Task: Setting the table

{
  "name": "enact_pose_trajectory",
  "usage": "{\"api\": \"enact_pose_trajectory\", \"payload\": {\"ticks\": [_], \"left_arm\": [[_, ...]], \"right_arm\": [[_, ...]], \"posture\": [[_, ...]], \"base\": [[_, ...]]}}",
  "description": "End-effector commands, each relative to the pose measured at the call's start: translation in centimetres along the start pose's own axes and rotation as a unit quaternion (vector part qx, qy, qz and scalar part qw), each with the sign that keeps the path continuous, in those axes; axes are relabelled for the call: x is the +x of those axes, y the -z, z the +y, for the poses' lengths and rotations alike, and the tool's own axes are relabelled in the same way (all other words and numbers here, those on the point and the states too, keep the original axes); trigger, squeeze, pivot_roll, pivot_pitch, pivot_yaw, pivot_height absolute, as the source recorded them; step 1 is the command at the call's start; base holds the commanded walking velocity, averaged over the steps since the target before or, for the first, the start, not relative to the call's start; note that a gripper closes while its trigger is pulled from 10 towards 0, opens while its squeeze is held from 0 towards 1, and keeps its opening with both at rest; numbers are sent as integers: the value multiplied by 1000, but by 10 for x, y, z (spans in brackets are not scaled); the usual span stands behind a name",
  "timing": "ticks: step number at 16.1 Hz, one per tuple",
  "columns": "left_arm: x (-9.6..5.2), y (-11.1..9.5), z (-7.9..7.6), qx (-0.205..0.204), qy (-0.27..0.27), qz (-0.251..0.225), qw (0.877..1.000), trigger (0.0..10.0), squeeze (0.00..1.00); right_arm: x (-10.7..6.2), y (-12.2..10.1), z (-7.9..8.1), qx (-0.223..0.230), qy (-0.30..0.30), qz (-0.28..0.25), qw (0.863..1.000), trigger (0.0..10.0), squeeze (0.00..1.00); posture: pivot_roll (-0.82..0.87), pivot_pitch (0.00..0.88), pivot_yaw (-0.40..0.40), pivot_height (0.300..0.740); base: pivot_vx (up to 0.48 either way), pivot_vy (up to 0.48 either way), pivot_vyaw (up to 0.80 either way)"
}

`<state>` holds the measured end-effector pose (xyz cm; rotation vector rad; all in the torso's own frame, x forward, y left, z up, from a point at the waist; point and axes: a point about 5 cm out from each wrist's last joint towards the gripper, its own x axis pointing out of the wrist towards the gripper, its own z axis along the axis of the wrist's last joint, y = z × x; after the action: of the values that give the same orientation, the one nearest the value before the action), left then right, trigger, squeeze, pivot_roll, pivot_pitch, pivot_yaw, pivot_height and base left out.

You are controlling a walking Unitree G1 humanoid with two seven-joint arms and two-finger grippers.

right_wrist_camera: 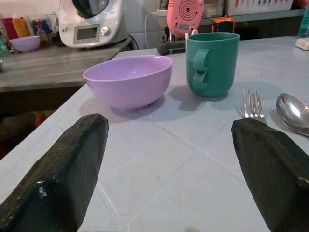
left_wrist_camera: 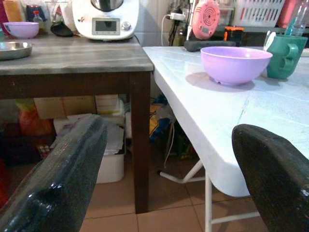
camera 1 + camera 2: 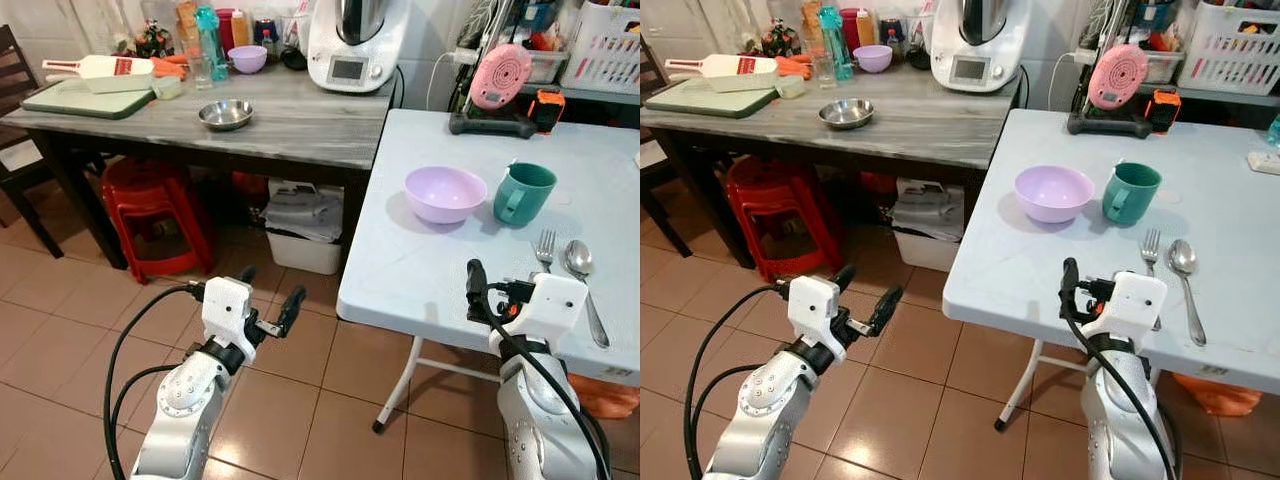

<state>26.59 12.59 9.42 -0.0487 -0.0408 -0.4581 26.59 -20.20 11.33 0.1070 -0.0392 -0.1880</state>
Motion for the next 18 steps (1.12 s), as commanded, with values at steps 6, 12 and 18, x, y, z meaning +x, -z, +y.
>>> {"api": "enact_pose_trajectory", "payload": {"ticks": [6, 12, 18], "left_arm": [[-2, 0, -2, -1, 10, 5, 1000, 10000, 0], [-4, 2, -3, -4, 14, 11, 1000, 10000, 0], [-8, 4, -6, -4, 25, 19, 1000, 10000, 0]], "right_arm": [[-1, -8, -1, 10, 3, -8, 1000, 10000, 0], [0, -8, 4, 9, -5, -7, 1000, 10000, 0], [7, -15, 7, -14, -25, -18, 999, 10000, 0]], "posture": [[-2, 0, 8, 740], [0, 0, 6, 740], [4, 0, 0, 740]], "base": [[321, 0, -110], [322, 0, -72], [296, 0, 0]]}}
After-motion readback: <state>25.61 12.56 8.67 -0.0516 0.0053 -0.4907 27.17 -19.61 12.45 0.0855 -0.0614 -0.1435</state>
